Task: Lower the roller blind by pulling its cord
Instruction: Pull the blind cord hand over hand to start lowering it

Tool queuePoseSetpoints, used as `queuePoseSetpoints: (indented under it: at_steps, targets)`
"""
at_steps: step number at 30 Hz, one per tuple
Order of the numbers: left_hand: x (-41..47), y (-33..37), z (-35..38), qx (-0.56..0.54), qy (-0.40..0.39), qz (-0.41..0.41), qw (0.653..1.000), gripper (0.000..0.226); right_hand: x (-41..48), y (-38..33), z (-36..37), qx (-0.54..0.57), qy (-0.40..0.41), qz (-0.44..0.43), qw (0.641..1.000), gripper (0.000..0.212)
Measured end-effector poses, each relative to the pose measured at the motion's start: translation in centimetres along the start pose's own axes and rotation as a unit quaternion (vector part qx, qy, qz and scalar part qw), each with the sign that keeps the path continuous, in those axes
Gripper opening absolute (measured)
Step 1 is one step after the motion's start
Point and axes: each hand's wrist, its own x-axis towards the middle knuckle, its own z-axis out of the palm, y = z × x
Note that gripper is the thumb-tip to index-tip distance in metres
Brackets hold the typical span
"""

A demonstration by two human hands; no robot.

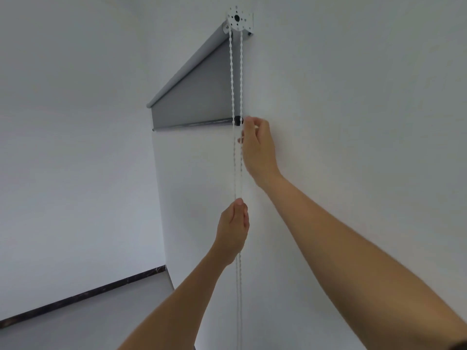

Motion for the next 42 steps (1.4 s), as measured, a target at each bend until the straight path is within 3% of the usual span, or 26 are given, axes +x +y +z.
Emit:
queuePoseSetpoints:
  at_steps: [6,9,16,24,31,36,39,42]
  targets:
    - [-2.5,-2.8,-0.8,0.048,-0.012,-0.009,0.999,0.048,6.3,-3.0,2.6,0.063,-0.005,0.054,0.996,0.029]
    - [-3.9,-4.2,-1.3,0.068,-0.032,-0.008,0.997,0.048,6.8,-3.0,3.0,0.065,-0.008,0.093,0.994,0.038]
    - [-3.9,-5.1,-3.2,-0.011,-0.113,-0.118,0.987,0.056,1.7,2.2,3.0,-0.002,0.002,0.016,1.000,0.041]
    - [4.3,1.8,-3.9,-0.058,-0.018,-0.042,0.997,0.067,-7.3,7.9,1.5,-0.079,-0.013,0.021,0.997,0.038]
    - [10.8,10.0,-1.5,-0.062,-0.004,0.018,0.998,0.045,-15.1,13.2,-0.2,-0.109,-0.055,0.086,0.989,0.037]
    - [13.1,13.3,0.8,0.078,0.126,0.113,0.983,0.038,-20.3,16.6,-1.5,-0.170,-0.112,0.141,0.969,0.034]
    - [13.3,14.0,1.6,0.085,0.192,0.134,0.968,0.036,-22.6,18.4,-2.4,-0.194,-0.128,0.157,0.960,0.034]
    - [13.6,13.8,2.2,0.053,0.197,0.129,0.970,0.024,-23.7,18.9,-3.2,-0.226,-0.148,0.171,0.947,0.034]
